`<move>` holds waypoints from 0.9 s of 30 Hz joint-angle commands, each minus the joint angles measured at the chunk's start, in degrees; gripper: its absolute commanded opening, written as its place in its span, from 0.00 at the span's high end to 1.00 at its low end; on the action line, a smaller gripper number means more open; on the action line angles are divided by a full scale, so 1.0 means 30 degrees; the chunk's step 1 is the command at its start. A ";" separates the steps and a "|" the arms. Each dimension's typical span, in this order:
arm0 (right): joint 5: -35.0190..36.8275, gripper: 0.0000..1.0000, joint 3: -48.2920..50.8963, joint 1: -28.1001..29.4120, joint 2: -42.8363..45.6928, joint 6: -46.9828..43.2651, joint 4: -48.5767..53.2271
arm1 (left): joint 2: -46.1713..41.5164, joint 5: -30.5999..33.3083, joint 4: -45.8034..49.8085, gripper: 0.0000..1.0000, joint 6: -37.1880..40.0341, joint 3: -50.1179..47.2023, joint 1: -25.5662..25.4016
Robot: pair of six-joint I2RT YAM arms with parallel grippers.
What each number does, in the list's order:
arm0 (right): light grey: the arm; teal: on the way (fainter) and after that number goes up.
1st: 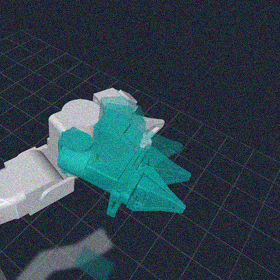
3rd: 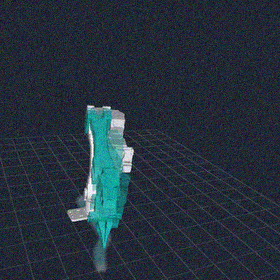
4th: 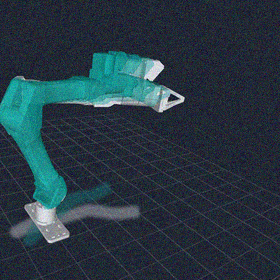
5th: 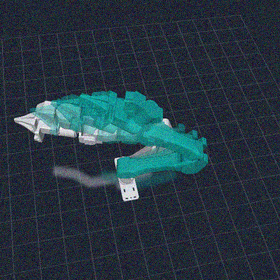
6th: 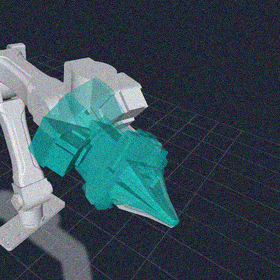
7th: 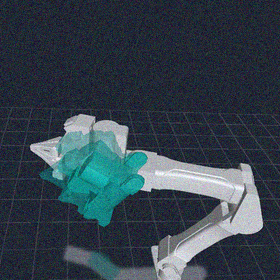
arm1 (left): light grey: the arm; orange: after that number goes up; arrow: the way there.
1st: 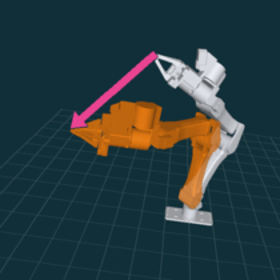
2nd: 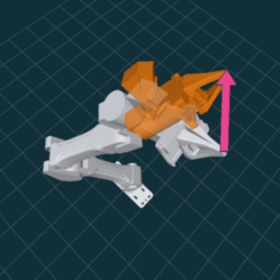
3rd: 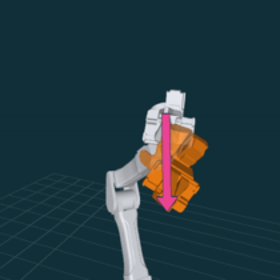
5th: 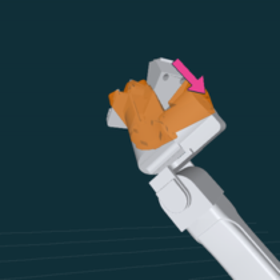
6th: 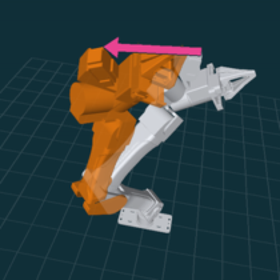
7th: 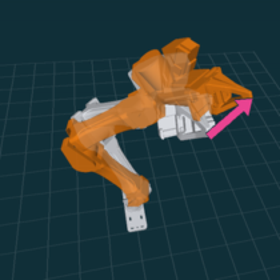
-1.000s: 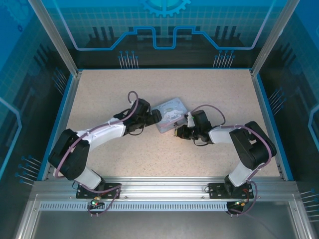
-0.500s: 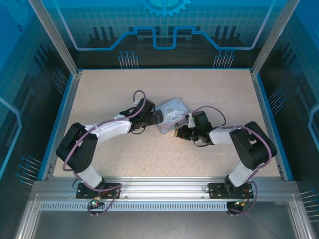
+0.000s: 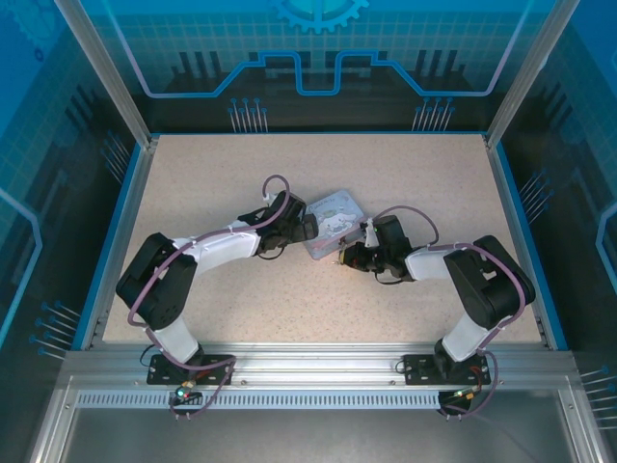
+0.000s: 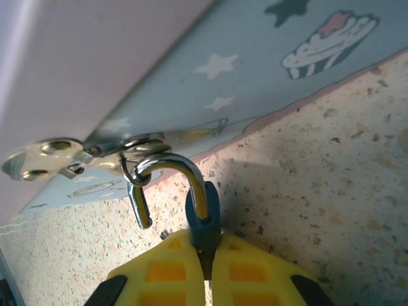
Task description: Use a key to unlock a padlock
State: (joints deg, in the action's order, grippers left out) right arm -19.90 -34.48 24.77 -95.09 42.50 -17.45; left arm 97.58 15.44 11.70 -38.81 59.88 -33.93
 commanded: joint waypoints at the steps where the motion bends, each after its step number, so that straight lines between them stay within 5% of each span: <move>1: -0.0104 0.93 0.0299 -0.0420 0.0411 0.0243 0.0090 | 0.0685 0.0923 0.0983 0.01 0.0338 -0.0036 -0.0085; 27: -0.1813 0.96 0.0941 -0.1308 -0.0462 0.3188 -0.3201 | 0.1277 0.0537 0.0640 0.01 -0.0101 -0.0594 -0.0334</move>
State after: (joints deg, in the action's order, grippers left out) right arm -24.32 -32.18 21.69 -95.44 49.43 -23.68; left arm 98.67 16.27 9.30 -39.03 59.86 -34.65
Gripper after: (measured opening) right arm 0.056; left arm 0.989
